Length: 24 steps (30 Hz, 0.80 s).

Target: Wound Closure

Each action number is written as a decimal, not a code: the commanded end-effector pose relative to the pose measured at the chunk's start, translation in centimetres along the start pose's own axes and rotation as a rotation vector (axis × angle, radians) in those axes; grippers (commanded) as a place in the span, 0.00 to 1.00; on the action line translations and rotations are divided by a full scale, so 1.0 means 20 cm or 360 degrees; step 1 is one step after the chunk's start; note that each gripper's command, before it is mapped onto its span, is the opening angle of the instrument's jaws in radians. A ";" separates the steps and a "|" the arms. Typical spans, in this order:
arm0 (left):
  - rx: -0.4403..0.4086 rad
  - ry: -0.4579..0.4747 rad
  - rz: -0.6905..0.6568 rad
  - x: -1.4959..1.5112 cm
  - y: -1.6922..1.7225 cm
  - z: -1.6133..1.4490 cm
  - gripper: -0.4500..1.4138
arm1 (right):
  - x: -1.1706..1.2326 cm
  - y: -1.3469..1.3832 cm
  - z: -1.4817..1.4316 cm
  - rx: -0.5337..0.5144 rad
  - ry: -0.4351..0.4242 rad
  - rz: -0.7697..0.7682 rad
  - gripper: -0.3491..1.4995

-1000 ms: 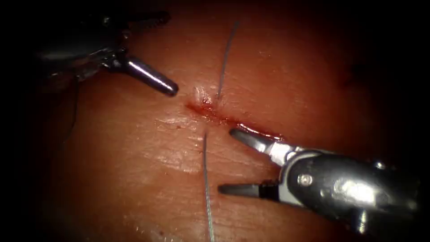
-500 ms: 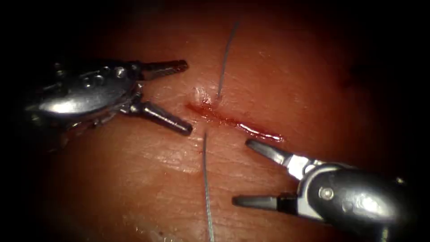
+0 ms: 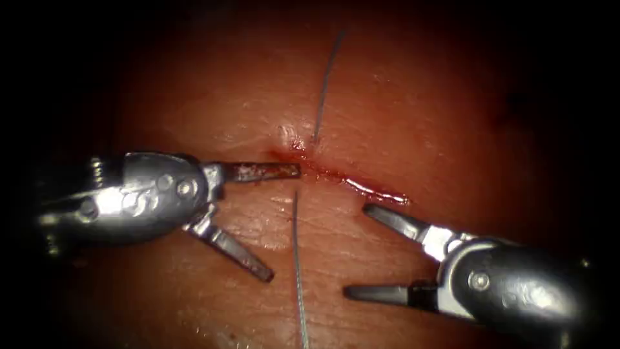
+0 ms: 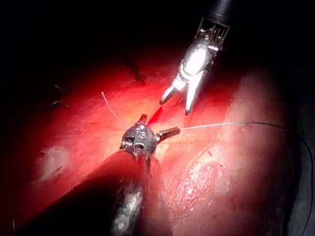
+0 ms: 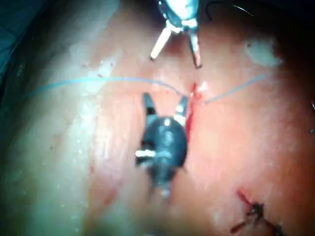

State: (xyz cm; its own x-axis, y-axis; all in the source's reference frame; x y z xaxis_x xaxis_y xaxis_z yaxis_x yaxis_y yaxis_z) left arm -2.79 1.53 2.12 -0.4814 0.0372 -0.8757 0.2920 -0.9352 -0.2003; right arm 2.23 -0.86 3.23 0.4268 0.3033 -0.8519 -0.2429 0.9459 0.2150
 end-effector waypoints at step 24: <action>-0.0210 -0.0358 0.0673 0.004 0.025 0.028 0.55 | -0.003 0.003 0.000 0.0006 0.0004 -0.0001 0.53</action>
State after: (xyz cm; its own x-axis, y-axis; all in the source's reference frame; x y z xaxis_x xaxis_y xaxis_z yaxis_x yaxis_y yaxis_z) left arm -3.09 0.82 2.16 -0.4601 -0.4263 -0.7788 0.5976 -0.7974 0.0834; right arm 2.13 -0.82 3.23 0.4263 0.3042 -0.8519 -0.2413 0.9459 0.2170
